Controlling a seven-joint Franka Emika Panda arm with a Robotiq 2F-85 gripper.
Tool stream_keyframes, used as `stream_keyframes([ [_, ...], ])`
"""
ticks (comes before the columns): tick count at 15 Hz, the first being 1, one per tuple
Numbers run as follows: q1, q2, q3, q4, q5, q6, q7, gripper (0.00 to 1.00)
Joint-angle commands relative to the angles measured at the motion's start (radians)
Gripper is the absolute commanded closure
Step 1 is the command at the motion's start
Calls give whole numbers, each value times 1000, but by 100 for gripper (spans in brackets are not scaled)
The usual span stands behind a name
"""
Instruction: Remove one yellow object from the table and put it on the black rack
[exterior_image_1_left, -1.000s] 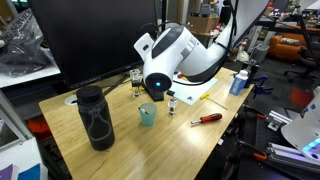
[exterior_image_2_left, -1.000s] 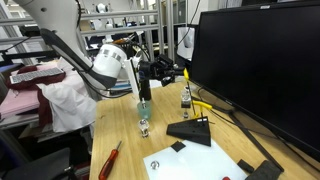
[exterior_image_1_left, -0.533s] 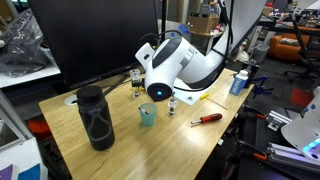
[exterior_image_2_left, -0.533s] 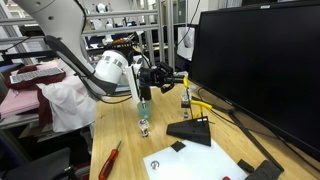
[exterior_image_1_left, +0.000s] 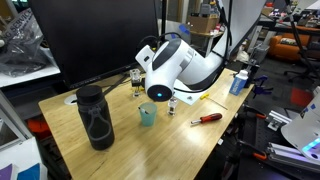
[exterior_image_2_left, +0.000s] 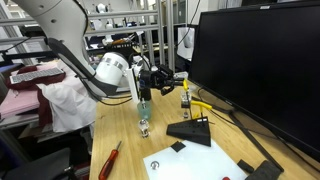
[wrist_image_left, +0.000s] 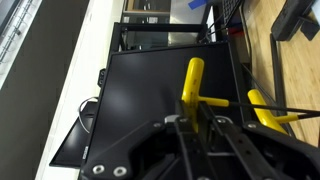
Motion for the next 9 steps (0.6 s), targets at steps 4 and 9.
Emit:
stream_keyframes([
  [4,-22,4,16,11,-1,14,-20,96],
  [9,-25,15,14,18,2,22,-24,96],
])
